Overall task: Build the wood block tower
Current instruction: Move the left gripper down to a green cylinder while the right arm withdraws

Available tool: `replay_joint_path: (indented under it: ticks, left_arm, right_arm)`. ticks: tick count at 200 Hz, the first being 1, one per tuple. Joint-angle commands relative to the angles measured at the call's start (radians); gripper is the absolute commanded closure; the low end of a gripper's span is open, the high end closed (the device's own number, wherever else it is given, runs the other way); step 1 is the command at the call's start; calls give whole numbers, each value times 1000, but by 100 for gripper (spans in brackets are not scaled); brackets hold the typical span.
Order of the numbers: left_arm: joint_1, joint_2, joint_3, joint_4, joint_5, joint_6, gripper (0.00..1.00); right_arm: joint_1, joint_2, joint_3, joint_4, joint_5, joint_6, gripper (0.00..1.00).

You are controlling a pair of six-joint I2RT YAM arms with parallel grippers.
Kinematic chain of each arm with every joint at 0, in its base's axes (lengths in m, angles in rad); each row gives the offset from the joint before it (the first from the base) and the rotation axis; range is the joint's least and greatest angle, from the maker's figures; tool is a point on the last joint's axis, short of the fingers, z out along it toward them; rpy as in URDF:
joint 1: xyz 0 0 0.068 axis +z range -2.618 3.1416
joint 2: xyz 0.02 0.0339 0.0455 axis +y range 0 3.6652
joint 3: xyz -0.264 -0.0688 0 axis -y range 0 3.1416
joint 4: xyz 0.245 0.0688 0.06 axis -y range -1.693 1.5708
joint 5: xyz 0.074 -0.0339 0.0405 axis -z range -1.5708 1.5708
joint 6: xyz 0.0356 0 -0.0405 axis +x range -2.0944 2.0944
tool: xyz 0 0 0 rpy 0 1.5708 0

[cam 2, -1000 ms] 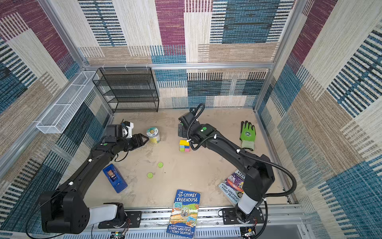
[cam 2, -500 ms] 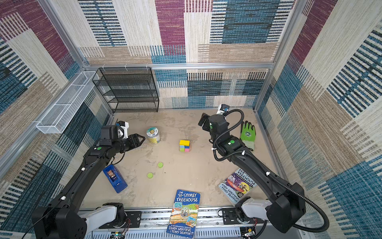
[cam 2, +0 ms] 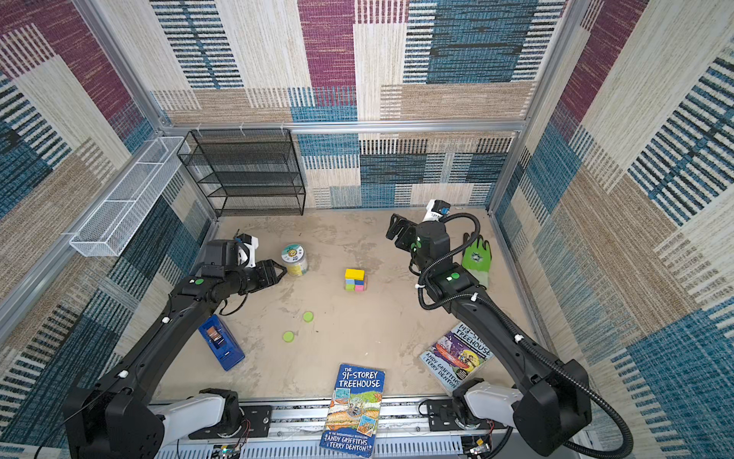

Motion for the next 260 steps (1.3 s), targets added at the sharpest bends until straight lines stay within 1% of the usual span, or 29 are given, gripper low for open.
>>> replay_joint_path:
  ticks: [1, 25, 50, 80, 106, 132, 156, 177, 202, 232, 260]
  left_arm:
    - [-44, 14, 33, -85, -82, 32, 39]
    - [-123, 40, 55, -154, -159, 48, 39]
    - [-204, 84, 60, -209, -206, 50, 39]
    - [-282, 137, 58, -260, -248, 45, 37]
    - [-320, 187, 62, -298, -290, 55, 32]
    - [-344, 257, 107, -358, -319, 58, 30]
    - [-374, 302, 119, -363, -357, 43, 26]
    - [-392, 361, 138, -365, -360, 37, 23]
    - [-418, 432, 164, -365, -386, 27, 23]
    - [-428, 492, 185, -364, -407, 4, 23]
    - [-432, 533, 194, -364, -432, -9, 27]
  right_arm:
    - [-30, 0, -32, 87, -129, 43, 0]
    - [-67, 36, -62, 115, -236, 71, 0]
    - [-95, 63, -139, 196, -335, 117, 1]
    - [-124, 51, -216, 273, -407, 145, 0]
    - [-135, 15, -261, 298, -392, 152, 1]
    - [-155, -35, -306, 326, -385, 161, 0]
    - [-177, -77, -341, 347, -385, 173, 0]
    - [-191, -99, -384, 370, -389, 201, 0]
    - [-214, -113, -410, 388, -408, 219, 0]
    - [-232, -126, -433, 403, -421, 229, 0]
    - [-241, -125, -444, 413, -430, 237, 0]
